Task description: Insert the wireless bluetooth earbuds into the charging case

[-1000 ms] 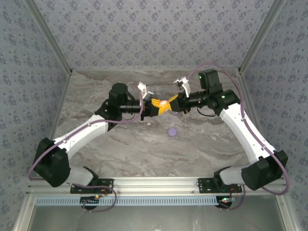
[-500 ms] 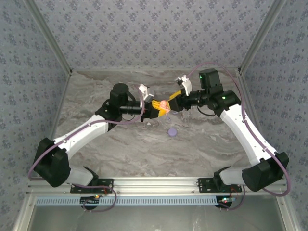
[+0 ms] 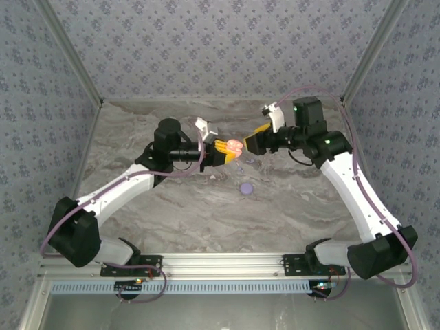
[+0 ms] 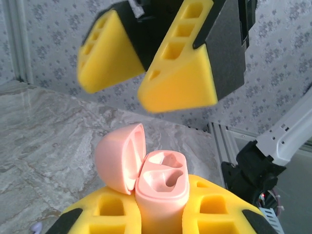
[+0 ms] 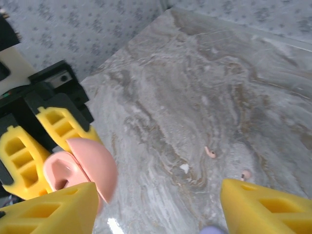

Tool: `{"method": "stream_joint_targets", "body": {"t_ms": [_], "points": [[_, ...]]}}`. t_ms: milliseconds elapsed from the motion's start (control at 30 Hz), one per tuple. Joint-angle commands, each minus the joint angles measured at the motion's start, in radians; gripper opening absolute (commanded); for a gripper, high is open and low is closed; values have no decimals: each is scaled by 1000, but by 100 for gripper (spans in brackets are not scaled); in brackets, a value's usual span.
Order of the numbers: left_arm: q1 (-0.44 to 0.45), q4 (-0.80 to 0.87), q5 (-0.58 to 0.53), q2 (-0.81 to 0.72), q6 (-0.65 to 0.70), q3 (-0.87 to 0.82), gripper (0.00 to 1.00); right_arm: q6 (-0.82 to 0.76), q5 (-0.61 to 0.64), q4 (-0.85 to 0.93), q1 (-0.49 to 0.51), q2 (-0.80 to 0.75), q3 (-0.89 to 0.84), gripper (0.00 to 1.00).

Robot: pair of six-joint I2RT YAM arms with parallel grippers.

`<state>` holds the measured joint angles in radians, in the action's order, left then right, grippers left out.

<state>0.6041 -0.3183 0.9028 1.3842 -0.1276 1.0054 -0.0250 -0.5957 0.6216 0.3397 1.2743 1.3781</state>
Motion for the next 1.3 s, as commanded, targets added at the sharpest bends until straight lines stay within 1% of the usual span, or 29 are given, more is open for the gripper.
{"method": "stream_joint_targets", "body": {"t_ms": [0, 100, 233, 333, 500, 800, 1033, 1267], "points": [[-19, -74, -4, 4, -38, -6, 3, 73, 90, 10, -48, 8, 32, 70], [-35, -93, -11, 1, -72, -2, 3, 112, 149, 73, -78, 80, 55, 70], [-58, -100, -20, -7, -104, 2, 4, 146, 159, 129, -84, 190, 66, 68], [-75, -87, -31, -17, -123, 7, 4, 177, 153, 129, -80, 276, 50, 64], [-94, -40, -82, -63, -131, -6, 4, 195, 199, 122, -38, 427, 59, 57], [-113, 59, -152, -159, -108, -44, 7, 200, 278, 128, 50, 673, 200, 42], [-115, 72, -175, -207, -118, -79, 7, 189, 347, 154, 98, 777, 267, 33], [-116, 77, -176, -215, -121, -84, 8, 194, 388, 158, 124, 832, 293, 32]]}}
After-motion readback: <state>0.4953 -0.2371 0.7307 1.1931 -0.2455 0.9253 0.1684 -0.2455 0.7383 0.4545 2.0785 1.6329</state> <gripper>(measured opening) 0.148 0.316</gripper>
